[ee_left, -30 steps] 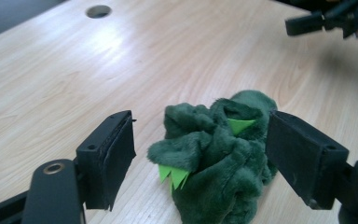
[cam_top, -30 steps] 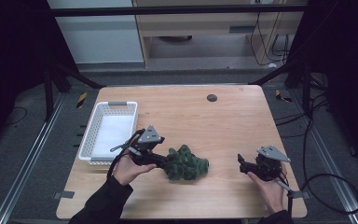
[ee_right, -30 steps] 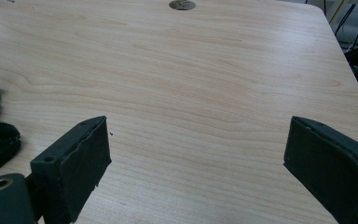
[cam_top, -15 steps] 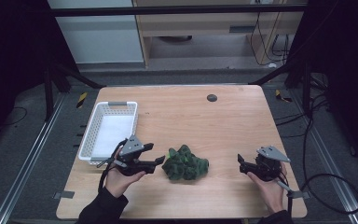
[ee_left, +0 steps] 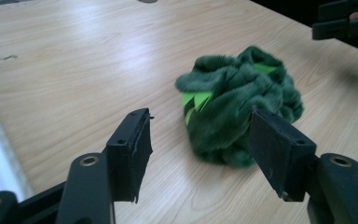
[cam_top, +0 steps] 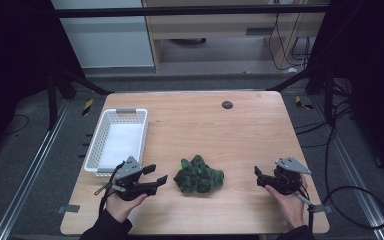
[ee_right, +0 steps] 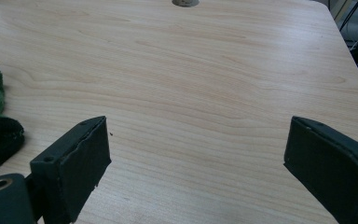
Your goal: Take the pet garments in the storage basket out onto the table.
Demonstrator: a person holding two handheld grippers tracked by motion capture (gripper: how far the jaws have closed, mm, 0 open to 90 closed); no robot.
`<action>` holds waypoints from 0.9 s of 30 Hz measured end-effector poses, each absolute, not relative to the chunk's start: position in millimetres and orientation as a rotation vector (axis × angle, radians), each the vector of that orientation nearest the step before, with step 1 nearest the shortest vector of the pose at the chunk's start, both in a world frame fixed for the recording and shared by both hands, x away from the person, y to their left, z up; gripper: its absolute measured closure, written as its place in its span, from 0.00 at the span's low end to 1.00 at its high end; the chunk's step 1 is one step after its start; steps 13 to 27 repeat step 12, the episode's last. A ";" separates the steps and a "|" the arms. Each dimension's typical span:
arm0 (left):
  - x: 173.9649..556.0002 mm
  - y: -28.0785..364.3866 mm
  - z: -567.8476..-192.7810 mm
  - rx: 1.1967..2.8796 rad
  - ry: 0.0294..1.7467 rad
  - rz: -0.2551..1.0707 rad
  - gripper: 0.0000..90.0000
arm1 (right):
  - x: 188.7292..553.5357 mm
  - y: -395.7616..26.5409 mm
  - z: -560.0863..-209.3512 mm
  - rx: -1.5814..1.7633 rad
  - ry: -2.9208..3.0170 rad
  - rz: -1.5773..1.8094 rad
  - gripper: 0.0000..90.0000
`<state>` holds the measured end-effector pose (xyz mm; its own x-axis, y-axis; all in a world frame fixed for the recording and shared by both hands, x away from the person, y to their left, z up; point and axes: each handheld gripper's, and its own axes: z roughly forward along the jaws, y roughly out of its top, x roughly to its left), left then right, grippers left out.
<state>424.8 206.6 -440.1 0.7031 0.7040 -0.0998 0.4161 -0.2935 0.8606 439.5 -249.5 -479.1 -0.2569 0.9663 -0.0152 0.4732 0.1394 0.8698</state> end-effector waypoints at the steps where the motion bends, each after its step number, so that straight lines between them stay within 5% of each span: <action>1: 423.6 210.5 -442.6 1.928 0.876 0.374 0.43 | 439.7 -249.7 -479.4 1.377 1.815 1.038 0.07; 27: 413.5 239.1 -458.4 1.920 0.970 0.374 0.46 | 438.9 -248.0 -481.2 1.377 1.823 1.030 0.07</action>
